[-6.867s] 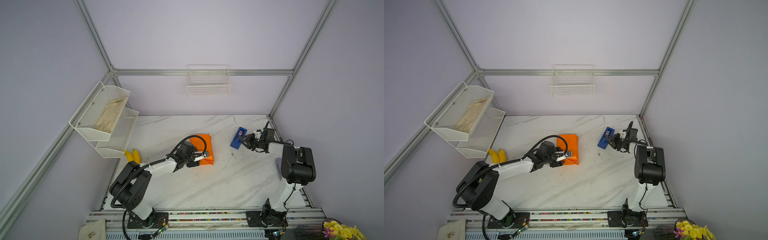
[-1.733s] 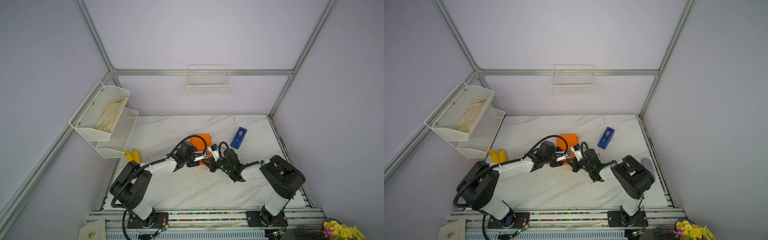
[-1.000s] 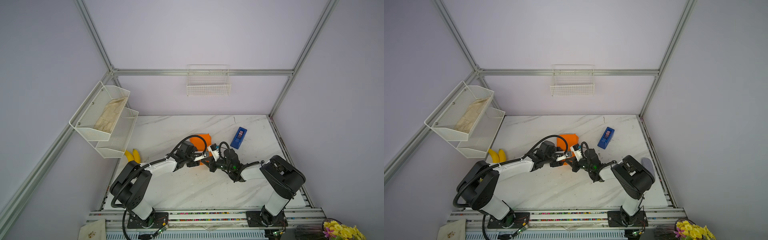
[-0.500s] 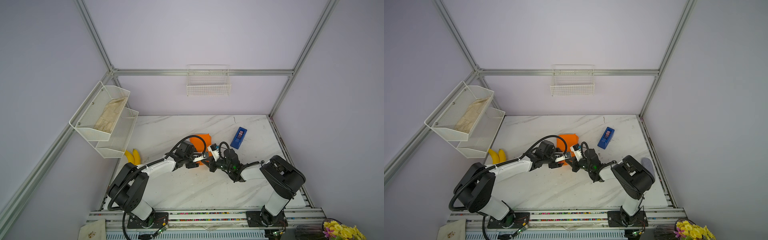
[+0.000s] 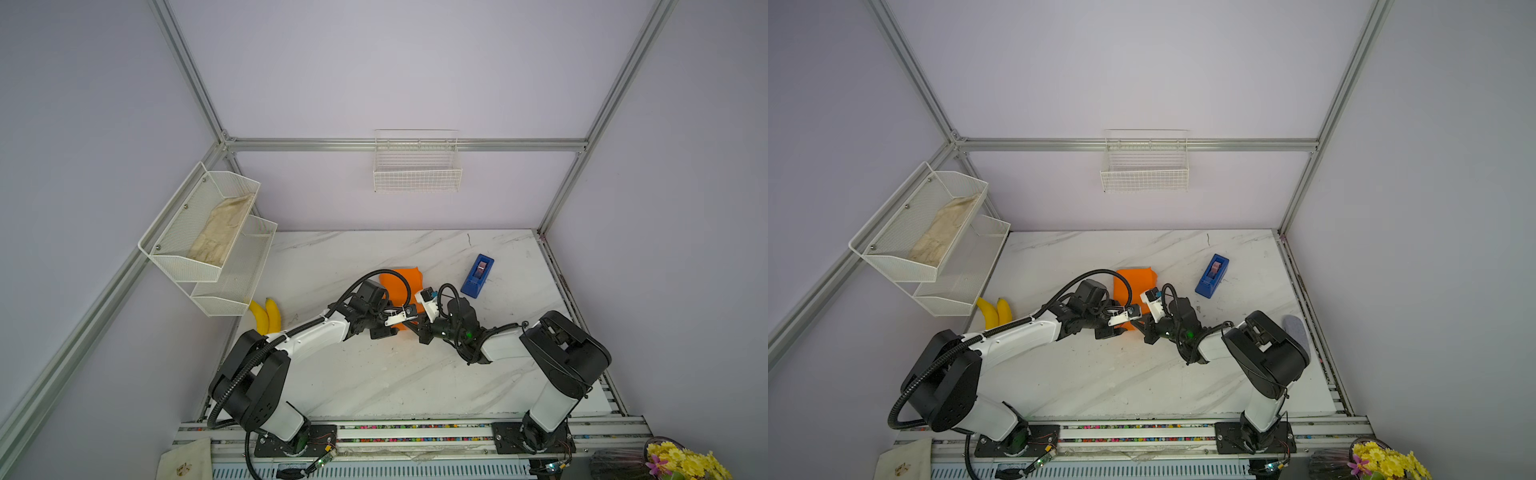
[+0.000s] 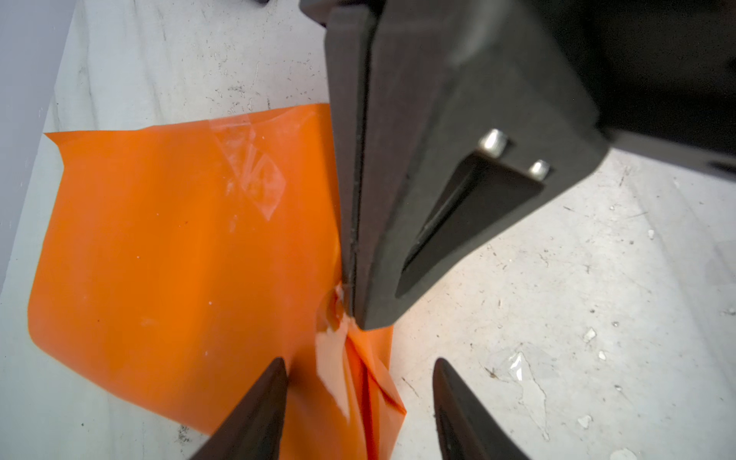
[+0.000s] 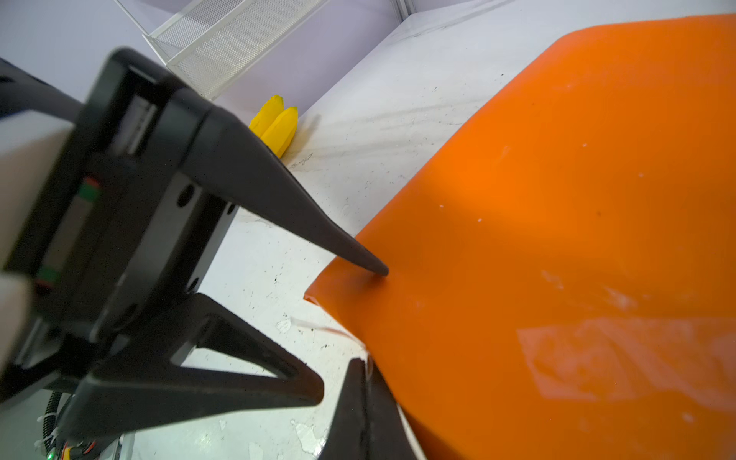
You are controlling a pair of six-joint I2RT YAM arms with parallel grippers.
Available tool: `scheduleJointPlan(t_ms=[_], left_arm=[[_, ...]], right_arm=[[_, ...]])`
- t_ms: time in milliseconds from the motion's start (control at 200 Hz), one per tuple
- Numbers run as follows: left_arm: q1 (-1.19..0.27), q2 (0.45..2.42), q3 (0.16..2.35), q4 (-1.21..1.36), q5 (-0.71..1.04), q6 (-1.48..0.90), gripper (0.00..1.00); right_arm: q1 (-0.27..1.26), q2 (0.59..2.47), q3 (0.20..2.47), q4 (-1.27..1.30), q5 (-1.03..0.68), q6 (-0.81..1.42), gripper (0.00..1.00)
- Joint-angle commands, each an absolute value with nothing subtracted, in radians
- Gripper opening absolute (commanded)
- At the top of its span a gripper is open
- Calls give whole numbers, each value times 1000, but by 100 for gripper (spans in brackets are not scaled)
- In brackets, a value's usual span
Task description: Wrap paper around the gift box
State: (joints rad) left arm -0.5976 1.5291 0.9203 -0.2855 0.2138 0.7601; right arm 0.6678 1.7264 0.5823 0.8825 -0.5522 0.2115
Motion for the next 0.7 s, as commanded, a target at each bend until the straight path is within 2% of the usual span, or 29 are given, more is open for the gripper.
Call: scheduleJointPlan(t_ms=[0,245,445,695], left_arm=[[-591,1489,1018,-250,242,717,55],[-582,1490,1038,-236,278,697,44],[-580,1494,1047,-237,303,687,40],[-575,1502,1071,-268,327,689,22]], right_arm=[[672,1722,591,893,-543,191,0],[672,1724,592,894,-541,190,0],[671,1724,592,891,-538,190,0],[672,1728,595,889,-539,190,0]])
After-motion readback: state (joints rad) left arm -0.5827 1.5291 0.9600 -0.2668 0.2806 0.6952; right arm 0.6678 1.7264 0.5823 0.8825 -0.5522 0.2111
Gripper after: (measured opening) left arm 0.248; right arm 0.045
